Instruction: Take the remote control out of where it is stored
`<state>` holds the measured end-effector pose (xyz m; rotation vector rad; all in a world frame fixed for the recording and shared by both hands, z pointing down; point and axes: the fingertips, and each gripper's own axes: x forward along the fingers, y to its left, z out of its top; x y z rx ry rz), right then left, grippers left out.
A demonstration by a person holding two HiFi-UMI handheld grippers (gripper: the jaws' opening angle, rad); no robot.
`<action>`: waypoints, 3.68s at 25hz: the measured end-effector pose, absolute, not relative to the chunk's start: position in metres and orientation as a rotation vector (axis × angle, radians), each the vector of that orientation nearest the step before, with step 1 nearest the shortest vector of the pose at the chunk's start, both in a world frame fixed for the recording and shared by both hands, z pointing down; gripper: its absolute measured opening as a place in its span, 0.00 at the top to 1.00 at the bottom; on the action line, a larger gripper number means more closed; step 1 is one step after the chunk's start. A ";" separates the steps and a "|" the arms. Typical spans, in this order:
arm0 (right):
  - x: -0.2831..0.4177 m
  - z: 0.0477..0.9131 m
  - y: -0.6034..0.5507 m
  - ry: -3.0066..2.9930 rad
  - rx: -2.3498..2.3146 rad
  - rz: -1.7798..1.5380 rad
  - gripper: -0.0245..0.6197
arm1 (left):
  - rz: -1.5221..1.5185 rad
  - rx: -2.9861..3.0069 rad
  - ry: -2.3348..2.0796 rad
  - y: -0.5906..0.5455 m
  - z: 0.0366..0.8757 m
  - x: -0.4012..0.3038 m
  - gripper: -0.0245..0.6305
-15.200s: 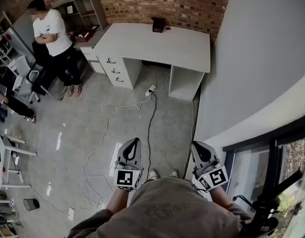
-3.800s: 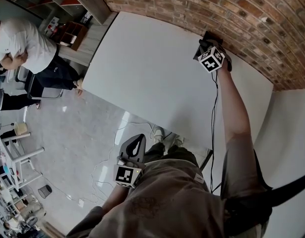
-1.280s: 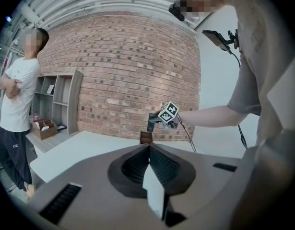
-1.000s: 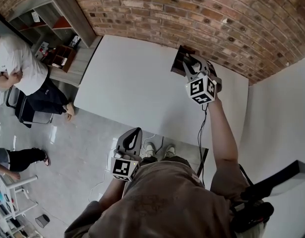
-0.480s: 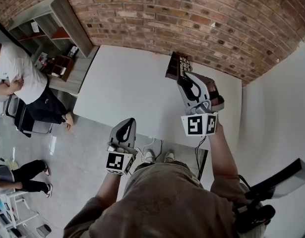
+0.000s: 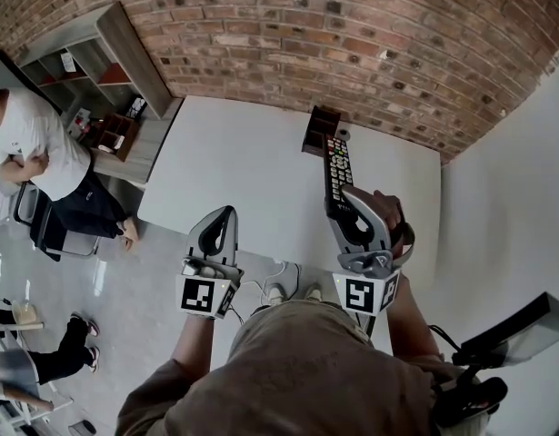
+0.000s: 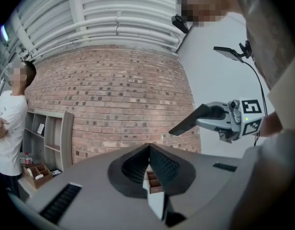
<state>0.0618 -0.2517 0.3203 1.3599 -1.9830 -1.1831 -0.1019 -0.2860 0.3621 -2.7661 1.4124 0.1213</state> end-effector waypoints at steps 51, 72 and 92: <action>0.091 0.344 -0.218 -1.907 1.479 -1.123 0.77 | 0.003 -2.764 1.297 -0.253 0.377 -0.085 0.95; 0.040 0.341 -0.120 -1.847 1.411 -1.179 0.77 | -0.036 -2.838 1.133 -0.220 0.403 -0.103 0.95; 0.066 0.349 0.042 -1.886 1.427 -1.235 0.77 | -0.043 -2.860 1.223 -0.059 0.421 -0.084 0.95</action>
